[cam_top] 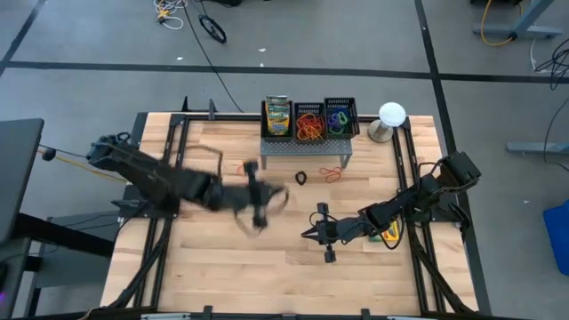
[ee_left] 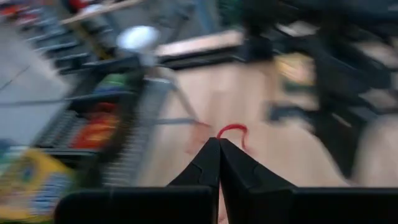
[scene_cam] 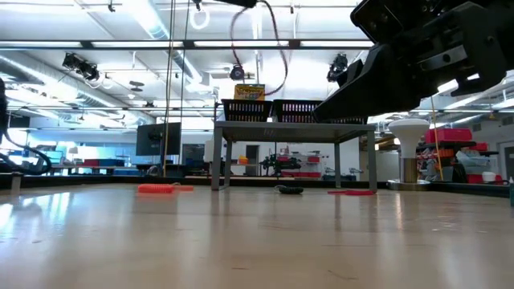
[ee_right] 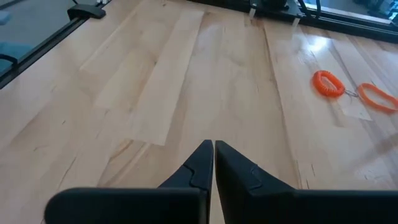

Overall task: Sort rubber bands into baskets
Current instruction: Put the red rubber band into the middle black basket on the shelf

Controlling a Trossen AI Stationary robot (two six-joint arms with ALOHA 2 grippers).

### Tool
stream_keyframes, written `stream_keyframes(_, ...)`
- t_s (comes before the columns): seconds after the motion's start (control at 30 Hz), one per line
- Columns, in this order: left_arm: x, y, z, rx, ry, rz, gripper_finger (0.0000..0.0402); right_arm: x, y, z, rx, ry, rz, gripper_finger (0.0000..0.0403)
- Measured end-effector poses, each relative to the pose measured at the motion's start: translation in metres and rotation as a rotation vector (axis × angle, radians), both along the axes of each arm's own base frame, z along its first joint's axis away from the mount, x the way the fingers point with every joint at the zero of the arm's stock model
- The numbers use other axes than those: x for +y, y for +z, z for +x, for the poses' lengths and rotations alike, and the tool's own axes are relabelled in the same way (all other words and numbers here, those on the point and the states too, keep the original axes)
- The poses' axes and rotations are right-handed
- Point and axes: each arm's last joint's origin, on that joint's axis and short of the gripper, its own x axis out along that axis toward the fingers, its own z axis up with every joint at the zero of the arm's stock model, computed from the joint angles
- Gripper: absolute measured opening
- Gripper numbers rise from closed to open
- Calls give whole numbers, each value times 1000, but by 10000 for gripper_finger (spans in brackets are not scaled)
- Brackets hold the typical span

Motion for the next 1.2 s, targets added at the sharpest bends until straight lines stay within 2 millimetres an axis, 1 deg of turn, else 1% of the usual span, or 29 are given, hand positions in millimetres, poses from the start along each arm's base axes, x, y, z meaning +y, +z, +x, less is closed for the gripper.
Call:
stream_keyframes(0.2,77,46,22,-106,196,4,5,0,1,0,-7,0,3,27)
stream_keyframes(0.33,120,62,35,-140,242,-26,5,0,1,0,-8,5,-10,27)
stream_keyframes(0.47,159,65,50,-154,289,-45,5,-1,1,1,-12,18,-40,27)
stream_keyframes(0.63,198,50,72,-130,341,-83,5,-3,1,2,-17,8,-38,27)
stream_keyframes(0.77,218,34,89,-102,332,-120,5,-5,1,3,-16,2,-39,27)
stream_keyframes(0.93,233,19,101,-76,357,-120,6,-5,0,2,-7,4,-42,27)
stream_keyframes(1.1,235,12,104,-64,383,-135,12,-5,0,2,-2,5,-46,27)
stream_keyframes(1.2,233,12,105,-56,369,-143,35,-5,0,2,-2,5,-47,27)
